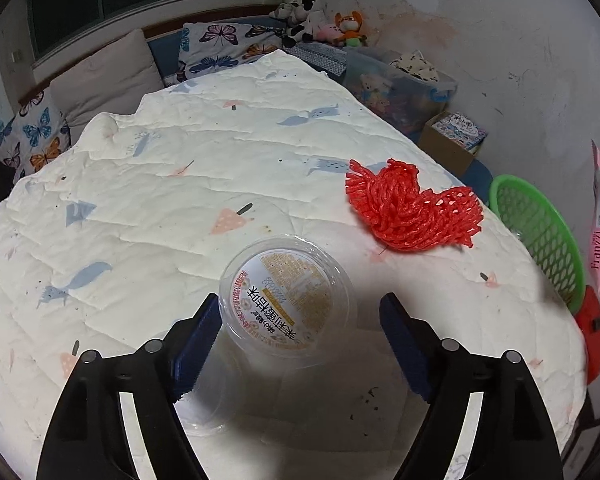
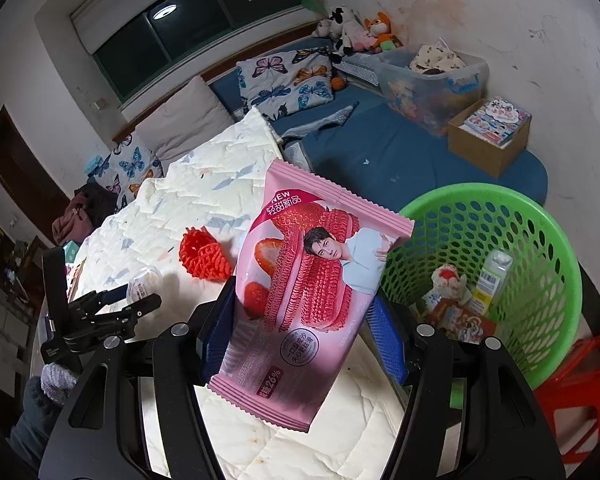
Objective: Collect trash
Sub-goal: 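Carry the pink wipes pack and clear tub over the green basket and release both, then move both tools back over the bed toward the red mesh net and clear dome, then grasp the red mesh net with the right tool while the left tool grasps the clear dome container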
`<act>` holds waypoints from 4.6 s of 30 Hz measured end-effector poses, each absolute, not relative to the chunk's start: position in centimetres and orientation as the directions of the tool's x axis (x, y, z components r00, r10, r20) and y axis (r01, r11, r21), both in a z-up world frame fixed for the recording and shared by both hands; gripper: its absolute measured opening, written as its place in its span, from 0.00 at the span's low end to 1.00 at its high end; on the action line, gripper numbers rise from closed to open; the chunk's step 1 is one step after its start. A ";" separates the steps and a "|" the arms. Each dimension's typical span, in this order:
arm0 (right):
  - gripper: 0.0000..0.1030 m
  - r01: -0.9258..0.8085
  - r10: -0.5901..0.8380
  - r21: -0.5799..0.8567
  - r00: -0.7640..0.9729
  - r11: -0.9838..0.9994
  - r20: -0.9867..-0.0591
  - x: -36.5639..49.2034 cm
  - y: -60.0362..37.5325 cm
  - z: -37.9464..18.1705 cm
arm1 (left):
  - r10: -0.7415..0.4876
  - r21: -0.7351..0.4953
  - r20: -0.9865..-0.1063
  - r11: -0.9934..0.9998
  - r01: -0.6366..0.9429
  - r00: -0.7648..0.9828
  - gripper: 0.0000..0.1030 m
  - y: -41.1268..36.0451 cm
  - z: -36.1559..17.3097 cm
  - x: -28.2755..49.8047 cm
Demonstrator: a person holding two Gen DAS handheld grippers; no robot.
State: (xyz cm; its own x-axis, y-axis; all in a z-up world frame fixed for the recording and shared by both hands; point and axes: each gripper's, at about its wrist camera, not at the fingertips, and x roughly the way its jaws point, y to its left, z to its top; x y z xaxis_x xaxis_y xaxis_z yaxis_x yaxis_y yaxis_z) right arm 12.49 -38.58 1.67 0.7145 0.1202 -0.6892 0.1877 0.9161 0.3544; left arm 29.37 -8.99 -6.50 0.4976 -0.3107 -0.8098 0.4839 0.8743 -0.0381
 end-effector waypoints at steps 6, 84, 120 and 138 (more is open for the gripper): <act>0.61 0.185 0.137 0.370 0.710 0.910 -0.691 12.6 -38.7 1.5 | -0.245 0.057 -0.811 0.871 0.488 0.532 0.77 -10.1 -6.8 29.3; 0.77 0.420 -0.058 0.382 0.732 0.824 -0.679 2.0 -56.2 -0.8 | -0.515 -0.075 -0.785 0.631 0.772 0.345 0.76 -35.2 -1.9 18.3; 0.78 -0.058 0.247 0.273 0.634 0.960 -0.733 17.1 -32.9 -1.7 | -0.204 -0.077 -0.736 0.972 0.220 0.646 0.77 0.1 -1.4 20.3; 0.74 -0.177 0.296 0.236 0.580 0.955 -0.759 27.4 -27.1 -4.4 | -0.177 -0.100 -0.776 0.982 0.158 0.605 0.77 4.3 -3.9 21.1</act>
State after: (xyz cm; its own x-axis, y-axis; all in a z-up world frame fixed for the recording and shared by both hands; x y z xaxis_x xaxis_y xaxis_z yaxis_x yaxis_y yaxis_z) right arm 27.37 -27.12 -4.42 0.5795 0.2955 -0.7595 -0.1774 0.9553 0.2363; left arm 21.13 4.27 -3.90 0.6051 -0.1766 -0.7763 0.1580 0.9823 -0.1003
